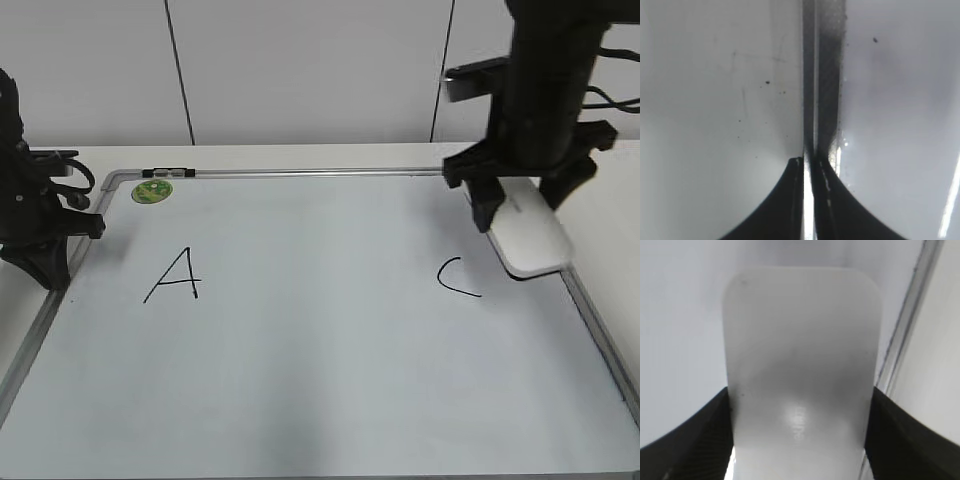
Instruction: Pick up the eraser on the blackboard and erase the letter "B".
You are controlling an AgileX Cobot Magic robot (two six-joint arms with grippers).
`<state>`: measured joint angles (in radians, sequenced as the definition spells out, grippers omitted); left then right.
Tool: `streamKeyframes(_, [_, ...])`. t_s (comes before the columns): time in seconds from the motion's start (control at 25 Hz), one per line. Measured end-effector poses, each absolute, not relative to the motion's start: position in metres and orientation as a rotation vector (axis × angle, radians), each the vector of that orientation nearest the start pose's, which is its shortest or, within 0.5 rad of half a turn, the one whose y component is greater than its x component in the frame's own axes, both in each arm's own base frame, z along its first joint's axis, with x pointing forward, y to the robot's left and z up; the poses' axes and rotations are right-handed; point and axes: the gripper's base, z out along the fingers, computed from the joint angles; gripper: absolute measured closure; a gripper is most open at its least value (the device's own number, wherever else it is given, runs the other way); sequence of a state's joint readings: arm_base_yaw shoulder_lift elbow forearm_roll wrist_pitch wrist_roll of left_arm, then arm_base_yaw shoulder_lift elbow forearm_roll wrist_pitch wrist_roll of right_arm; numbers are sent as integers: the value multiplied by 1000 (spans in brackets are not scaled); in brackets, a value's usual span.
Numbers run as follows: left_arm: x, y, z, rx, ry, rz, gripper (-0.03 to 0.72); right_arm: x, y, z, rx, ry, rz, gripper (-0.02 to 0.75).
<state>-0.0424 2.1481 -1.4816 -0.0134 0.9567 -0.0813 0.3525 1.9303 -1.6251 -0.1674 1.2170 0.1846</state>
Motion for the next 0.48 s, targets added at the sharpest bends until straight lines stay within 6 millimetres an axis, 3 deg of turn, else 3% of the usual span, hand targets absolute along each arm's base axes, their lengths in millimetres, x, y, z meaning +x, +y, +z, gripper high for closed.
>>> streamKeyframes(0.2, [411, -18, 129, -72, 3107, -21, 670, 353, 85, 241, -209, 3044, -209, 213])
streamKeyframes(0.48, [411, -18, 129, -72, 3107, -21, 669, 334, 60, 221, -127, 3153, -201, 213])
